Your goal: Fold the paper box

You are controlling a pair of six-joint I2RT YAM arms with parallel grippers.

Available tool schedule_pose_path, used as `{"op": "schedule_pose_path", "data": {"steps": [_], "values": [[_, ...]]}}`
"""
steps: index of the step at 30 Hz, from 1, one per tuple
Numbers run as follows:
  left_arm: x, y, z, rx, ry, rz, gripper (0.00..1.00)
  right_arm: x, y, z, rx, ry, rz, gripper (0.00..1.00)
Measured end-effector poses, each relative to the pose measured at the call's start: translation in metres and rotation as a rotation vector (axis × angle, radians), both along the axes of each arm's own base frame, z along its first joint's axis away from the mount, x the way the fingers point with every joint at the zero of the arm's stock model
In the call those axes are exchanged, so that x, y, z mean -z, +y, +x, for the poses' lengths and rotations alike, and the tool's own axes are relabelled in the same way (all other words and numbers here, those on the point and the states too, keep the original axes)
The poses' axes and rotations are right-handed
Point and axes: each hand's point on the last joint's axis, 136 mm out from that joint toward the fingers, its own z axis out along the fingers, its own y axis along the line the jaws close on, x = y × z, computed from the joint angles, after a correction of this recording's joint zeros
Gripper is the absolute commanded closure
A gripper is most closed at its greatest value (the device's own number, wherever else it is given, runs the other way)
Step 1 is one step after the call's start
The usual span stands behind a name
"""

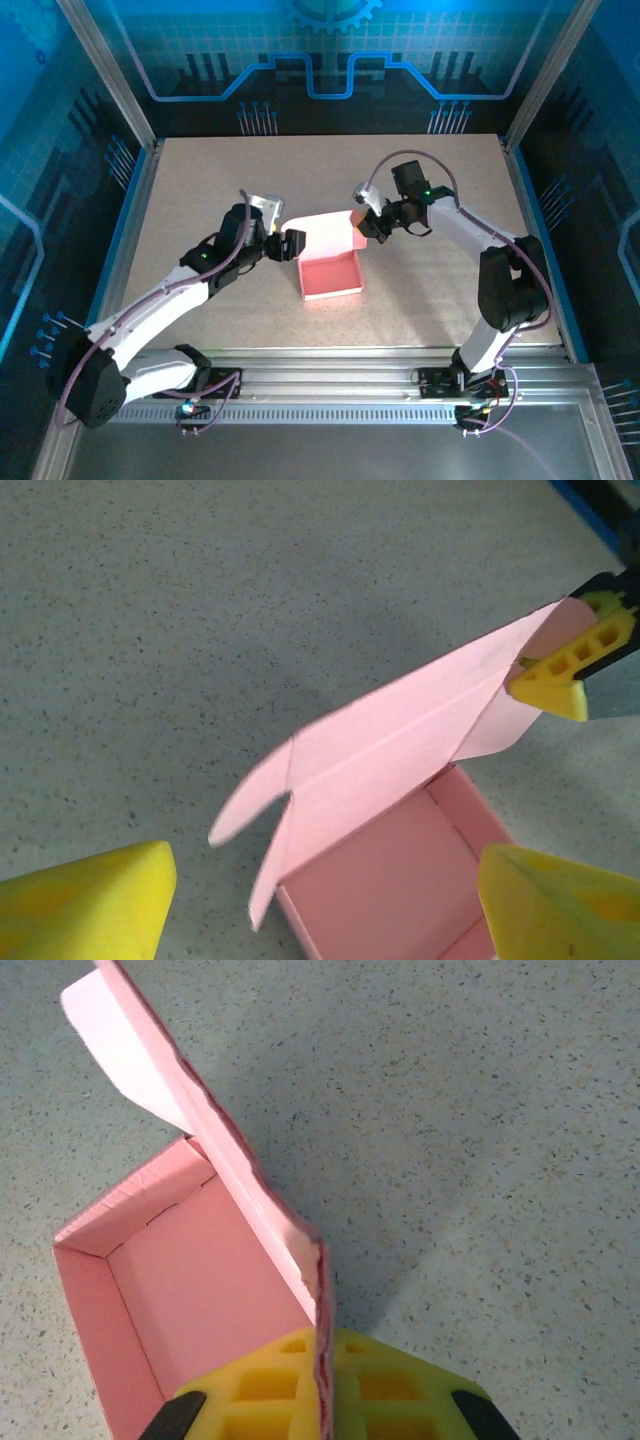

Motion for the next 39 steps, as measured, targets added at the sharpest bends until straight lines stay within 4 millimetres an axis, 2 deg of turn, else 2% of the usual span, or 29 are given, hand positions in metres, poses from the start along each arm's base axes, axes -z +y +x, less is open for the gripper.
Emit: {"op": "schedule_pose_path", "data": {"steps": [5, 8, 10, 11, 13, 19, 25, 28, 30, 35, 39], "values": [[0.022, -0.005, 0.009, 0.050, 0.071, 0.114, 0.50, 0.000, -0.001, 0.001, 0.005, -0.004, -0.007, 1.00], [0.033, -0.007, 0.012, 0.050, 0.127, 0.143, 0.54, 0.001, -0.002, 0.002, 0.008, -0.007, -0.012, 1.00], [0.039, -0.008, 0.014, 0.044, 0.162, 0.151, 0.50, 0.001, -0.002, 0.002, 0.009, -0.008, -0.013, 1.00], [0.042, -0.008, 0.014, 0.038, 0.178, 0.154, 0.44, 0.001, -0.002, 0.002, 0.009, -0.009, -0.014, 1.00], [0.049, -0.006, 0.014, 0.025, 0.205, 0.172, 0.42, 0.001, -0.002, 0.002, 0.010, -0.009, -0.015, 1.00], [0.056, 0.003, 0.013, -0.004, 0.230, 0.212, 0.63, -0.001, -0.002, 0.002, 0.011, -0.014, -0.015, 1.00], [0.061, 0.002, 0.015, -0.030, 0.256, 0.198, 0.79, -0.003, -0.002, 0.002, 0.015, -0.017, -0.017, 1.00], [0.064, 0.000, 0.016, -0.037, 0.269, 0.192, 0.94, -0.004, -0.001, 0.001, 0.017, -0.024, -0.022, 1.00], [0.062, -0.002, 0.017, -0.042, 0.269, 0.176, 1.00, -0.005, 0.000, -0.001, 0.026, -0.029, -0.027, 1.00], [0.059, -0.005, 0.021, -0.071, 0.267, 0.141, 1.00, -0.009, 0.001, -0.003, 0.103, -0.053, -0.054, 1.00], [0.063, -0.003, 0.026, -0.125, 0.252, 0.157, 1.00, -0.008, 0.007, -0.002, 0.239, -0.081, -0.124, 1.00]]}}
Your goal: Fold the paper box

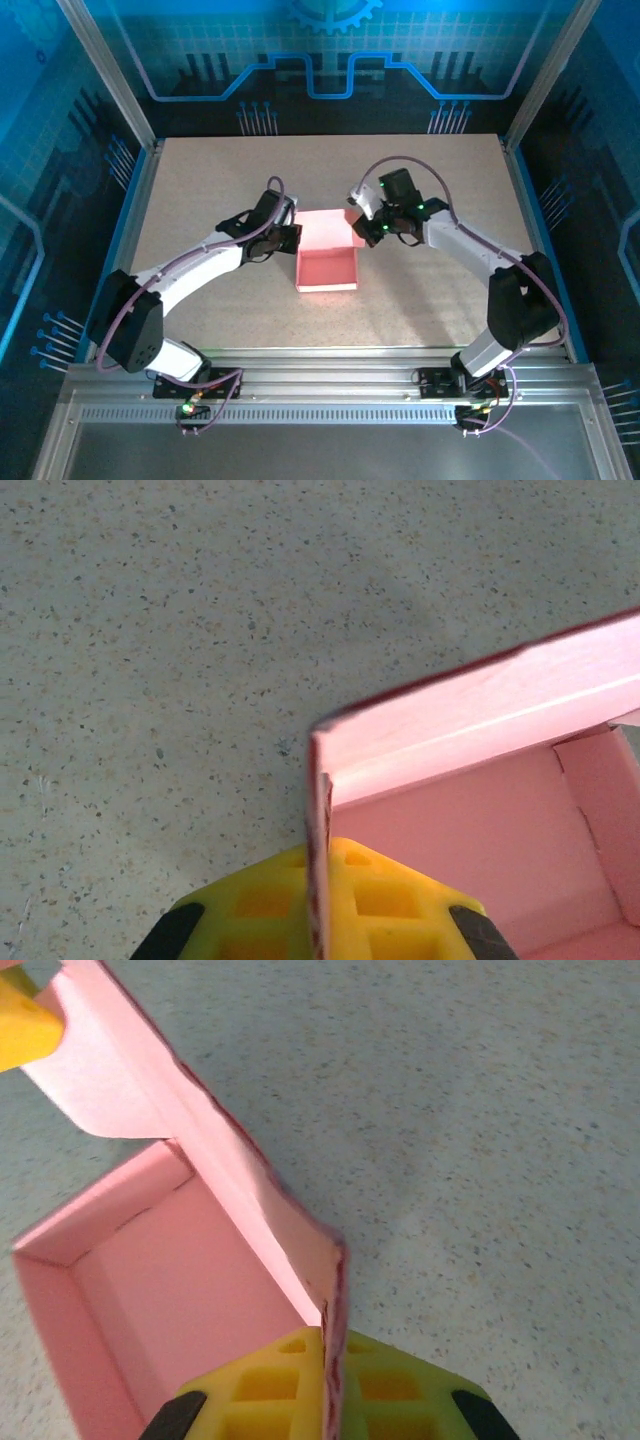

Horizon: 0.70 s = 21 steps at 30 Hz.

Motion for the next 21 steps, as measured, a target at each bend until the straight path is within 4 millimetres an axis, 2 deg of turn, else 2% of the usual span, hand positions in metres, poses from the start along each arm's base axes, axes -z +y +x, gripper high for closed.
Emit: {"op": "schedule_pose_path", "data": {"steps": [4, 10, 15, 21], "values": [[0.003, -0.005, 0.002, -0.035, -0.049, 0.036, 1.00, 0.009, -0.001, -0.001, 0.204, -0.009, -0.064, 1.00], [0.016, -0.014, -0.001, -0.044, -0.149, 0.064, 1.00, 0.025, -0.005, -0.020, 0.474, -0.027, -0.105, 1.00], [0.016, -0.019, 0.003, -0.049, -0.216, 0.043, 1.00, 0.021, -0.008, -0.026, 0.583, -0.079, -0.134, 1.00], [0.003, -0.021, 0.006, -0.053, -0.260, 0.009, 1.00, 0.004, -0.011, -0.012, 0.606, -0.198, -0.160, 1.00]]}}
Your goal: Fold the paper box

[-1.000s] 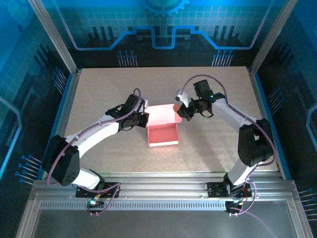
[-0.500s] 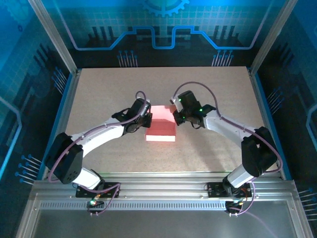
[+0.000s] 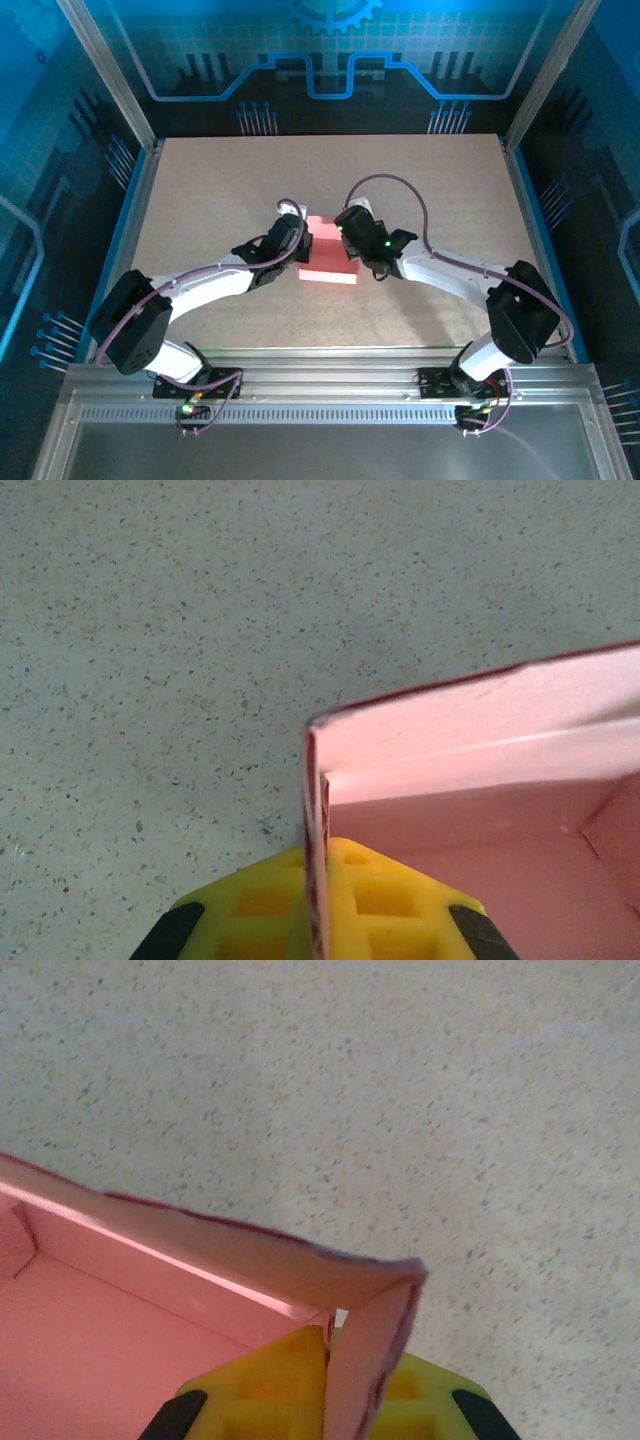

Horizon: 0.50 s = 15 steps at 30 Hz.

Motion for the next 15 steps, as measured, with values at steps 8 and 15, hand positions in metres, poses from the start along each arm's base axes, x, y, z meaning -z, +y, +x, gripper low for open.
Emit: {"op": "schedule_pose_path", "data": {"steps": [8, 15], "values": [[-0.004, 0.003, -0.004, 0.000, -0.028, -0.022, 1.00, -0.016, 0.005, 0.020, -0.001, -0.044, 0.023, 1.00], [-0.002, 0.003, -0.005, 0.001, -0.027, -0.022, 1.00, -0.011, 0.005, 0.025, 0.039, -0.024, 0.039, 1.00]]}}
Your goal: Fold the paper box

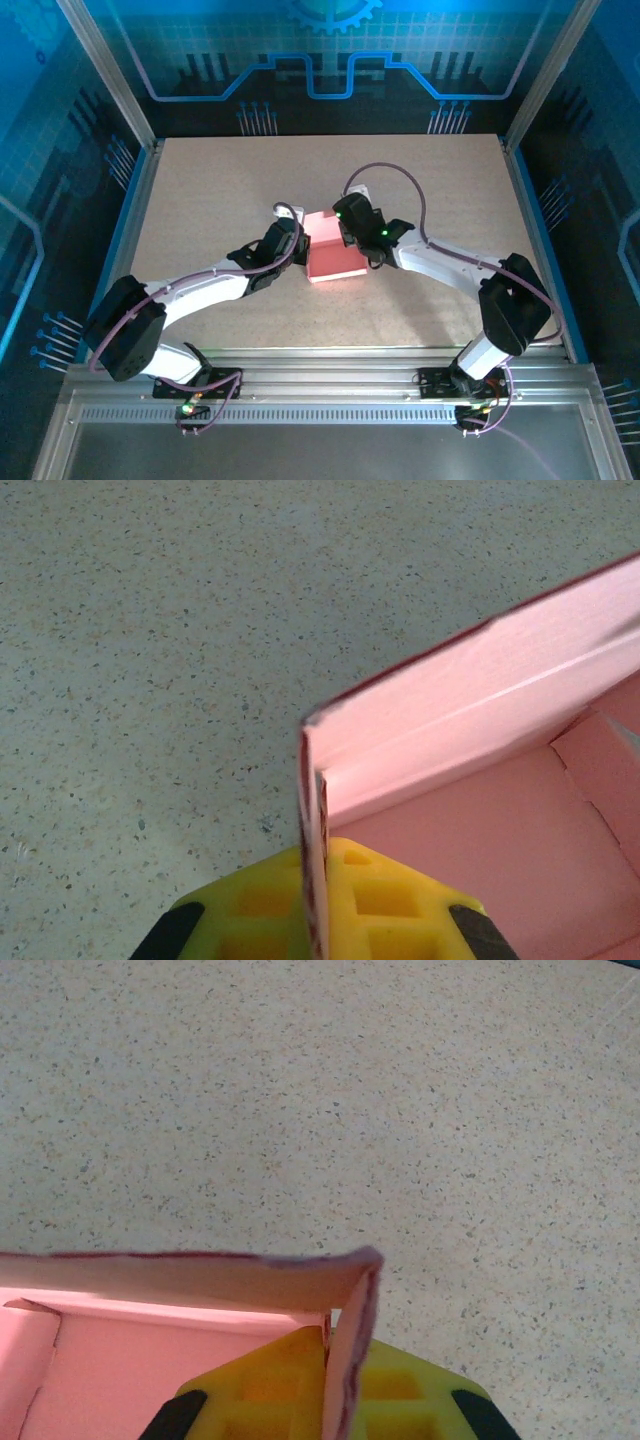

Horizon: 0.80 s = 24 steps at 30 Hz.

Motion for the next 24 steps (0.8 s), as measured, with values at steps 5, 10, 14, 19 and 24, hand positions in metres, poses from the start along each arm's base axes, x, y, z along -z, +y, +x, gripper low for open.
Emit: {"op": "schedule_pose_path", "data": {"steps": [5, 10, 14, 19, 24], "values": [[0.003, -0.002, 0.002, -0.004, 0.000, -0.007, 1.00, 0.012, -0.003, -0.005, 0.020, 0.011, 0.009, 1.00], [0.008, -0.005, 0.006, -0.006, 0.001, -0.010, 1.00, 0.022, -0.006, -0.008, 0.044, 0.017, 0.023, 1.00], [0.008, -0.005, 0.006, -0.015, 0.001, -0.023, 1.00, 0.022, -0.006, -0.010, 0.067, 0.005, 0.032, 1.00], [0.008, -0.005, 0.007, -0.020, 0.001, -0.032, 1.00, 0.022, -0.006, -0.013, 0.103, -0.009, 0.044, 1.00], [0.011, -0.005, 0.006, -0.034, -0.007, -0.065, 1.00, 0.022, -0.005, -0.024, 0.152, -0.031, 0.071, 1.00]]}}
